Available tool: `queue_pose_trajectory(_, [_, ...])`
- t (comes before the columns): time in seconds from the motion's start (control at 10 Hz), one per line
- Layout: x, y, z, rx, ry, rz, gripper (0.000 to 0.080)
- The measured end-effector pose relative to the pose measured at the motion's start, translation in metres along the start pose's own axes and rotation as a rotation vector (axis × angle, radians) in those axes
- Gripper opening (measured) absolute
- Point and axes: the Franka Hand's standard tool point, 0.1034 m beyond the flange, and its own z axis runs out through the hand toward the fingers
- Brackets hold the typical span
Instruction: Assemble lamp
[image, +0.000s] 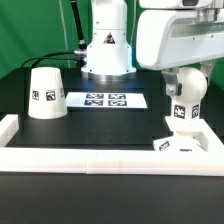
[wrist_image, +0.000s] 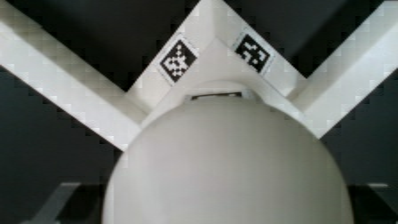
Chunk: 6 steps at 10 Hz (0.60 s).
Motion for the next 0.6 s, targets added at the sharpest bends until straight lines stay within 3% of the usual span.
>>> queue_pose_trajectory(0.3, [-0.0004, 0.0005, 0.0001, 0.002, 0.001, 0.03, 0.0576])
queue_pose_trajectory(0.6, [-0.0004, 0.0012, -0.0003, -0.008, 0.034, 0.365, 0.0577])
